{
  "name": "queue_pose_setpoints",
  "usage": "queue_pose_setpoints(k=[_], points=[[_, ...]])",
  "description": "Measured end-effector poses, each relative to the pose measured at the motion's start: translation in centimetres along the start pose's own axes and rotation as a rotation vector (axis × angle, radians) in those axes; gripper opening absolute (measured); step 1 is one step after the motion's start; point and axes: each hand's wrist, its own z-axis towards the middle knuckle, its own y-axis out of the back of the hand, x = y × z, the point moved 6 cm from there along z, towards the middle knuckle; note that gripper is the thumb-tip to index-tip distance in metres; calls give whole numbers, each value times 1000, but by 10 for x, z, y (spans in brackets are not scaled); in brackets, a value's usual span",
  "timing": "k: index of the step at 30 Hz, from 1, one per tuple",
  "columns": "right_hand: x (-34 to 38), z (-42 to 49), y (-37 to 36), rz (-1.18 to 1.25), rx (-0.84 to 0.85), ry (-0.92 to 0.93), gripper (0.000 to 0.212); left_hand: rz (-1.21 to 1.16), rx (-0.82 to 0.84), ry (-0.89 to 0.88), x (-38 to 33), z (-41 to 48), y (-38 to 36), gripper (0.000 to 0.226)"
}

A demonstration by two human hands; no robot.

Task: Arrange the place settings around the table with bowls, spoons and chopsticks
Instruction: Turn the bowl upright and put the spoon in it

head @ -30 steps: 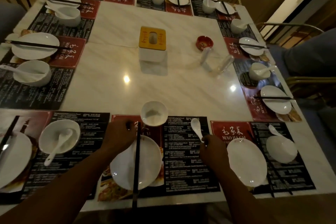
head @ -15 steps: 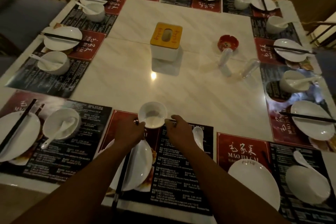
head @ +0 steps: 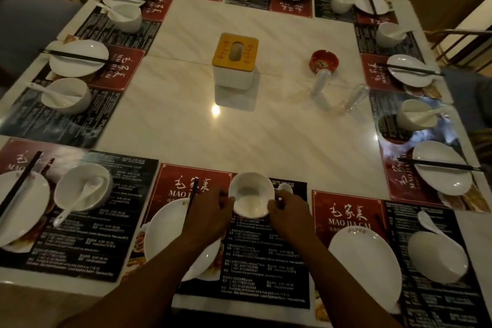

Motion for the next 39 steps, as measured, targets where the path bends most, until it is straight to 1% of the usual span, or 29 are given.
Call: queue_pose_setpoints(k=[3,5,9,14,23,26,28,31,33,34,38,39], points=[[-26,-22,4,-15,-6,-38,23,97,96,-24,4,-12,-18,13],[-36,-32,1,-10,2,-63,24,128,126,-35,7,-17,-25,13],[-39,-39,-3,24,7,-70,28,142,141,-36,11,-21,-29,13],[-38,-39,-4,14,20,-70,27,105,157,-8,17,-21,-33,15],[-44,-32,-2,11,2,-53,28,31,116,45,20,-19,-38,18],[-46,-29,-2,10,19,-51,24,15,105,56,21,-18,-39,19],[-45,-29,0,6,21,-35,18,7,86,57,21,-19,-38,23],[-50,-27,8,-24,-62,-26,19,1,72,65,22,-21,-37,30],[-58,-23,12,-94,-106,0,11,0,63,72,22,-23,-36,33],[-61,-21,11,-136,-95,3,9,-6,56,76,22,-24,-35,33],[-66,-16,4,-245,-15,34,23,-53,35,91,20,-26,-35,38],[-66,-15,3,-253,-6,48,24,-59,30,96,19,-25,-35,38]])
